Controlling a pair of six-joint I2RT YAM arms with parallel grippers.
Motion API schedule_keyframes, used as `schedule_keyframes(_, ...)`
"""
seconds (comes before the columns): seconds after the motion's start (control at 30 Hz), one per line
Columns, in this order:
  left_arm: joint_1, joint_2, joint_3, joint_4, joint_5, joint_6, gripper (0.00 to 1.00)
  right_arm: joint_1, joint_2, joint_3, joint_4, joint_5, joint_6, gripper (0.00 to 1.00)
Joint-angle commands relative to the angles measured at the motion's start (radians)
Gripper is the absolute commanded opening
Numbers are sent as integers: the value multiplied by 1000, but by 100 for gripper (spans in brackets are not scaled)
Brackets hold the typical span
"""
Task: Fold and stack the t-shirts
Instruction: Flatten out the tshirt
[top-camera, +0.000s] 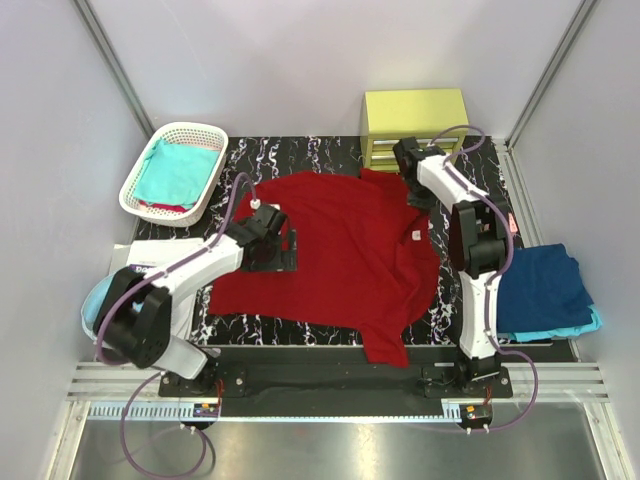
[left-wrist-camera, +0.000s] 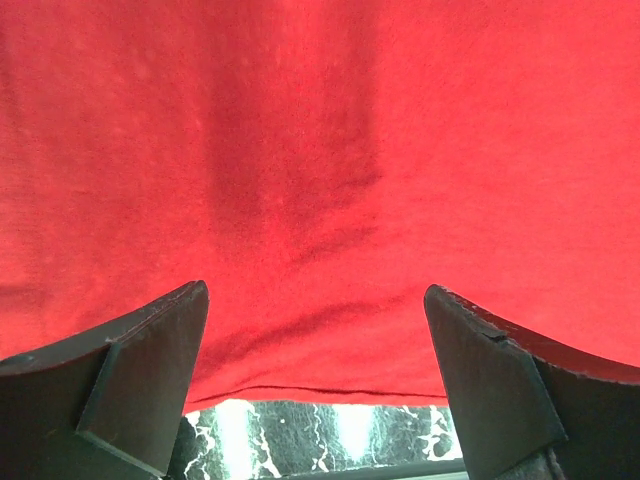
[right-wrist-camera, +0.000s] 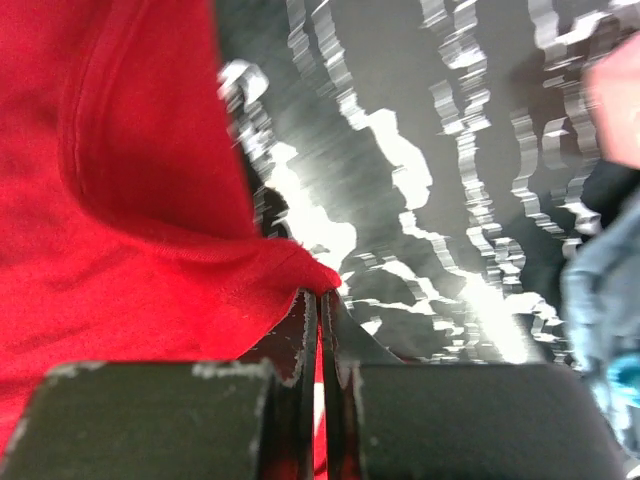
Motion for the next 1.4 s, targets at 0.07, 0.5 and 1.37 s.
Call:
schedule_keyframes(0.07, -4, 151, 78, 22, 72, -37, 95, -19, -120, 10, -29, 90, 15, 0)
schedule_keyframes(0.5, -4, 281, 121, 23, 76, -44, 94, -108, -75, 10, -202, 173, 56, 0)
schedule_keyframes(1.37, 16, 266, 310, 5, -9, 14, 95, -64, -340, 44, 9, -120, -86, 93)
